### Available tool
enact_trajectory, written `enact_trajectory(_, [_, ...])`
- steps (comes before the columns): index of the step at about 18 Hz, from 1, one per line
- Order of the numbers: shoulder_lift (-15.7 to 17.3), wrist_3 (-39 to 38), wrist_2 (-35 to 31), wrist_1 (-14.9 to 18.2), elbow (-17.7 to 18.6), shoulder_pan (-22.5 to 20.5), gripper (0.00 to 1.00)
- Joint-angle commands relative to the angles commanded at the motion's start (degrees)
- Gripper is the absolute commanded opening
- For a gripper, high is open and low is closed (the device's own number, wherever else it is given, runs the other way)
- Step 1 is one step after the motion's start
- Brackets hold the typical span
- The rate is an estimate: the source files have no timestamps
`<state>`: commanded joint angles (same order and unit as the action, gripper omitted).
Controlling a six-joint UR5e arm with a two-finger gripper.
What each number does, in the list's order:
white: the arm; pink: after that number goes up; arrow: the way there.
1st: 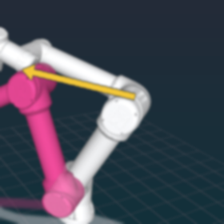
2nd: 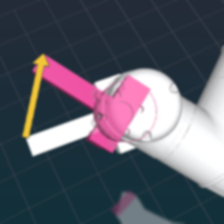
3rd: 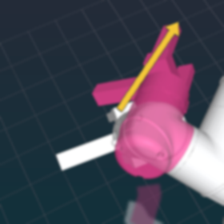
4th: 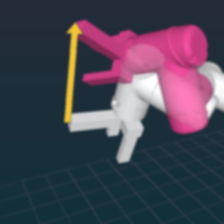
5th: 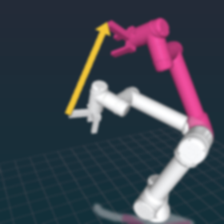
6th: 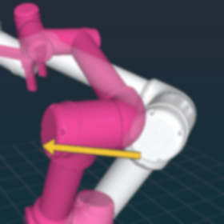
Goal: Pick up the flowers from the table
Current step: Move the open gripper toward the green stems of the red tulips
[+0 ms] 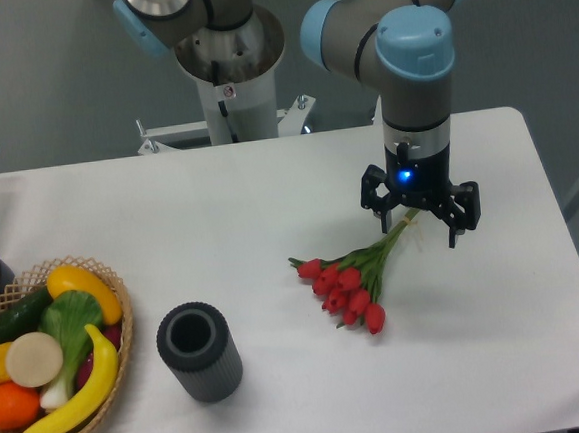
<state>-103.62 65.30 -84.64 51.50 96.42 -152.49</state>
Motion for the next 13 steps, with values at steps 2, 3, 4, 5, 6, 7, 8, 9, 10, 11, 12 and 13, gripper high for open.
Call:
enact_trajectory(2, [0.0,0.3,0.0,-0.1,0.1,-0.1,1.0])
enact_trajectory(3, [0.0,1.0,0.1,0.0,0.1,-0.2,1.0])
enact_trajectory(4, [0.0,1.1,0.0,0.1,0.2,-0.1,1.0])
enact_trajectory(5, [0.0,1.1,-0.1,-0.1,0.5,0.3,1.0])
enact_trajectory(6, [0.1,1.1,0.0,-0.3,1.0,0.4,1.0])
enact_trajectory(7, [0.2,1.1,0.1,-0.5,1.5,0.4,1.0])
enact_trajectory(8, [0.3,0.8,0.1,-0.8,2.4,0.3,1.0])
enact_trajectory(9, [0.3,0.4,0.0,-1.0,2.6,0.4,1.0])
enact_trajectory(10, [0.4,-0.5,-0.2,-1.0,2.8,0.5,1.0])
enact_trajectory(11, [0.2,-2.4,-0.1,-1.0,3.0,0.4,1.0])
enact_trajectory(12, [0.2,-3.2,0.0,-1.0,3.2,0.2,1.0])
enact_trajectory(13, [0.1,-3.2,0.0,-1.1,3.2,0.3,1.0])
